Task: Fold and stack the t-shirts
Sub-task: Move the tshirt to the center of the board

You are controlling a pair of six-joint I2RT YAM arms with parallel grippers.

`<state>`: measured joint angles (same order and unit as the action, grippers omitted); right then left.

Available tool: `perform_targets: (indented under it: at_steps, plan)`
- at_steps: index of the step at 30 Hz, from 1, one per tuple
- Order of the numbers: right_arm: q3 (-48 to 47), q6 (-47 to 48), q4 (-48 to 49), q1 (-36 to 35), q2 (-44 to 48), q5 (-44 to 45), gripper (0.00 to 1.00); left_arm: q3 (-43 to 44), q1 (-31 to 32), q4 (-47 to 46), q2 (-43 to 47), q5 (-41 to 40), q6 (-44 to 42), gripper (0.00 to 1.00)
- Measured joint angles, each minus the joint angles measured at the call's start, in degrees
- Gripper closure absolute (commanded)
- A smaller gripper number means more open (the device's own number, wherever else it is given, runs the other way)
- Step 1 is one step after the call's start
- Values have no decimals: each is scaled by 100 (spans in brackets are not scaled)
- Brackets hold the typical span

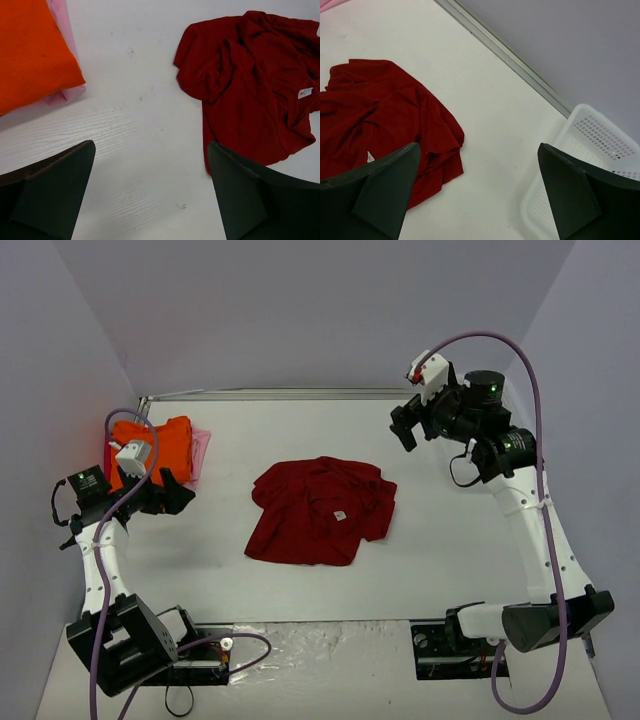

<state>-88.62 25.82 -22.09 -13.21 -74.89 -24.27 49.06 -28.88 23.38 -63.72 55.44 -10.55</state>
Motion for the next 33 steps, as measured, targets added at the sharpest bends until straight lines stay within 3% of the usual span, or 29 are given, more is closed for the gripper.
perform_targets:
  at_steps: [8, 20, 33]
  plan:
    - [212, 131, -577, -144, -433, -581, 14, 0, 0, 11, -4, 2, -50, 6]
    - [483, 308, -1043, -1784, -2194, -260, 18, 2, 0, 52, -105, -15, -96, 6]
    - [-492, 466, -1071, -2177, -3582, 125, 23, 35, 2, 125, -208, -26, -149, 6]
